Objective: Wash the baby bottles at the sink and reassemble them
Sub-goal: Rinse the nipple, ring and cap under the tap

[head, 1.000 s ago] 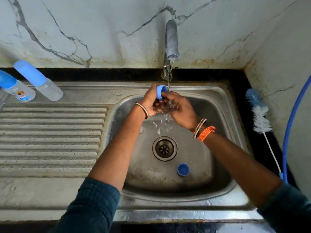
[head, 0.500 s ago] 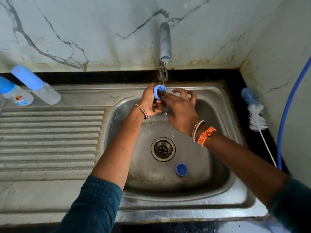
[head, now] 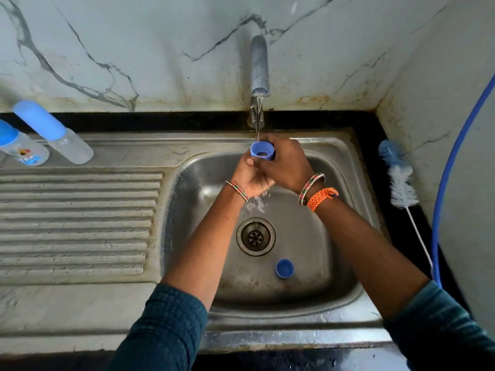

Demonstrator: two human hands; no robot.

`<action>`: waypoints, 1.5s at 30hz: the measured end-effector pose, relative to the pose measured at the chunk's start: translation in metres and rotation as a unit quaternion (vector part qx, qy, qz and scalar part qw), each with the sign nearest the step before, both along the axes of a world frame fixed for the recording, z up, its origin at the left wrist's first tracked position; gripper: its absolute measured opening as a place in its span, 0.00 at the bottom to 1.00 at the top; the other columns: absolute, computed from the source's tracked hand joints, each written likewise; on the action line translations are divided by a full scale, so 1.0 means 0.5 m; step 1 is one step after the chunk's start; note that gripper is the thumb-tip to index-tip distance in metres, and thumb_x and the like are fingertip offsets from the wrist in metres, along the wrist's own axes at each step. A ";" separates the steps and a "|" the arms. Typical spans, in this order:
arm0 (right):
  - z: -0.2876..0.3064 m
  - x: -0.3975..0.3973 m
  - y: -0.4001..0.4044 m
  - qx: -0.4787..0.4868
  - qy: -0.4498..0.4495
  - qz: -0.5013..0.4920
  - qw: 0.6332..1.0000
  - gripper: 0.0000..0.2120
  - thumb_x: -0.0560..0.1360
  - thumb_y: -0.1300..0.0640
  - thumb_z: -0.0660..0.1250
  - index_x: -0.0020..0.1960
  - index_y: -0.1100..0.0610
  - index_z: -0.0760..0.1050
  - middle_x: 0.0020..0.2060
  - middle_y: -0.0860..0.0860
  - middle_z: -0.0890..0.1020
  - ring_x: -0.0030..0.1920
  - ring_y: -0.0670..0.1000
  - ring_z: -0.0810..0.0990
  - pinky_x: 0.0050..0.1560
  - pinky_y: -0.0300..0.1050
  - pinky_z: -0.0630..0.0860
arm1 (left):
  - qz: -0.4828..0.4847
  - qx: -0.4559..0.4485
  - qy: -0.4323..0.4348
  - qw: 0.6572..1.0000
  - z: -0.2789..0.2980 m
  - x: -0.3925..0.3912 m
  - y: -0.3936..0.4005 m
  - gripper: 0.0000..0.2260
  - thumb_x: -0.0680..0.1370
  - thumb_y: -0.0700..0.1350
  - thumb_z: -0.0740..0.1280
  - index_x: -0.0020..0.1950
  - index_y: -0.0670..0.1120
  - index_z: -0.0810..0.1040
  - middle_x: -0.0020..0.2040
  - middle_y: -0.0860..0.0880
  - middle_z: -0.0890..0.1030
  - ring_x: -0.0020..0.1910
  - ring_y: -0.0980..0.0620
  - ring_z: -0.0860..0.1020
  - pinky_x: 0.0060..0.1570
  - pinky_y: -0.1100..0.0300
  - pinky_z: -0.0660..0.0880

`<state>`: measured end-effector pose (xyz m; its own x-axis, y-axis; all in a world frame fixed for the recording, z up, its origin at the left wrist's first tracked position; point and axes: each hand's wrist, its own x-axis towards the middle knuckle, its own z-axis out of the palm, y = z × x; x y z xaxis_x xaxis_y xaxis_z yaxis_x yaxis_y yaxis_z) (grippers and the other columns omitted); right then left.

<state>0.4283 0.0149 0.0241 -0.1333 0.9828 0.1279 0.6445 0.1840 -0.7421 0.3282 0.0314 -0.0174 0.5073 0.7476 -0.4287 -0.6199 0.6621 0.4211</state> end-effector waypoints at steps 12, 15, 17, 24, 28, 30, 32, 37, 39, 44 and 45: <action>-0.011 0.012 0.027 -0.033 0.049 0.073 0.996 0.22 0.64 0.73 0.73 0.56 0.63 0.73 0.48 0.53 0.80 0.45 0.51 0.78 0.42 0.33 0.74 | 0.003 0.249 0.367 0.896 -0.004 -0.055 -0.001 0.08 0.81 0.37 0.59 0.46 0.39 0.76 0.25 0.50 0.79 0.24 0.57 0.78 0.27 0.64 0.78; 0.004 0.029 0.025 -0.118 0.140 0.111 0.977 0.19 0.68 0.72 0.72 0.57 0.68 0.74 0.45 0.57 0.80 0.42 0.48 0.79 0.43 0.37 0.77 | 0.016 0.304 0.462 0.833 0.002 -0.061 -0.007 0.08 0.79 0.38 0.63 0.42 0.39 0.78 0.24 0.50 0.79 0.20 0.57 0.75 0.21 0.65 0.73; 0.014 0.037 0.027 -0.126 0.129 0.121 0.976 0.10 0.75 0.63 0.68 0.54 0.68 0.76 0.40 0.53 0.80 0.37 0.43 0.78 0.39 0.35 0.74 | 0.086 0.339 0.512 0.784 -0.001 -0.064 -0.005 0.12 0.76 0.41 0.68 0.33 0.42 0.77 0.23 0.48 0.78 0.18 0.55 0.72 0.18 0.65 0.69; 0.005 0.008 0.027 -0.154 0.197 0.040 0.967 0.29 0.83 0.43 0.45 0.40 0.63 0.72 0.25 0.53 0.69 0.22 0.50 0.68 0.26 0.41 0.67 | 0.161 0.406 0.595 0.675 0.015 -0.055 0.025 0.19 0.74 0.48 0.71 0.26 0.51 0.66 0.23 0.55 0.66 0.24 0.60 0.62 0.26 0.66 0.59; -0.011 -0.010 0.035 -0.197 0.264 0.074 0.941 0.23 0.83 0.46 0.48 0.41 0.59 0.71 0.27 0.52 0.71 0.23 0.48 0.69 0.26 0.39 0.70 | 0.076 0.250 0.522 0.812 0.024 -0.048 0.015 0.11 0.79 0.48 0.63 0.37 0.49 0.72 0.28 0.48 0.71 0.24 0.55 0.66 0.24 0.65 0.64; -0.021 -0.012 0.035 -0.216 0.334 0.092 0.913 0.12 0.83 0.52 0.53 0.50 0.58 0.72 0.36 0.55 0.76 0.31 0.49 0.76 0.32 0.43 0.78 | 0.047 0.157 0.397 0.903 0.032 -0.053 0.004 0.08 0.80 0.49 0.61 0.43 0.50 0.74 0.29 0.50 0.73 0.22 0.55 0.68 0.25 0.67 0.64; -0.036 -0.005 0.041 -0.180 0.356 0.089 0.913 0.08 0.79 0.63 0.62 0.57 0.58 0.72 0.48 0.55 0.78 0.44 0.52 0.80 0.43 0.46 0.80 | 0.037 0.127 0.324 0.937 0.030 -0.057 -0.004 0.06 0.81 0.46 0.59 0.46 0.52 0.74 0.32 0.52 0.73 0.24 0.58 0.70 0.27 0.66 0.66; -0.046 -0.007 0.037 -0.137 0.352 0.046 0.925 0.24 0.66 0.78 0.68 0.58 0.59 0.73 0.53 0.54 0.79 0.54 0.53 0.78 0.49 0.47 0.79 | 0.076 0.124 0.275 0.950 0.022 -0.057 -0.011 0.09 0.80 0.40 0.61 0.55 0.51 0.76 0.40 0.50 0.79 0.35 0.55 0.77 0.33 0.60 0.75; -0.040 -0.004 0.039 -0.192 0.425 0.034 0.884 0.20 0.70 0.77 0.65 0.55 0.58 0.72 0.51 0.55 0.79 0.49 0.53 0.80 0.47 0.45 0.80 | 0.108 0.127 0.346 0.923 0.022 -0.056 -0.001 0.11 0.78 0.38 0.64 0.59 0.46 0.77 0.40 0.48 0.80 0.33 0.55 0.79 0.33 0.59 0.78; -0.022 -0.001 0.051 -0.234 0.416 -0.013 0.879 0.08 0.79 0.56 0.63 0.51 0.61 0.76 0.47 0.57 0.81 0.41 0.51 0.83 0.42 0.43 0.82 | 0.162 0.251 0.533 0.792 0.008 -0.053 0.014 0.10 0.76 0.46 0.69 0.46 0.39 0.83 0.33 0.42 0.81 0.28 0.54 0.80 0.27 0.61 0.78; -0.019 0.001 0.053 -0.232 0.392 -0.023 0.890 0.09 0.79 0.55 0.64 0.51 0.61 0.76 0.46 0.57 0.82 0.40 0.51 0.84 0.40 0.42 0.82 | 0.176 0.298 0.575 0.741 0.003 -0.054 0.014 0.11 0.76 0.47 0.70 0.40 0.39 0.83 0.28 0.45 0.79 0.24 0.59 0.77 0.25 0.65 0.74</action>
<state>0.4286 0.0414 0.0144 -0.1410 0.9560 -0.2573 -0.1048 -0.2729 -0.9563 0.3011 0.0387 -0.0160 -0.2097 0.9772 0.0327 0.2859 0.0293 0.9578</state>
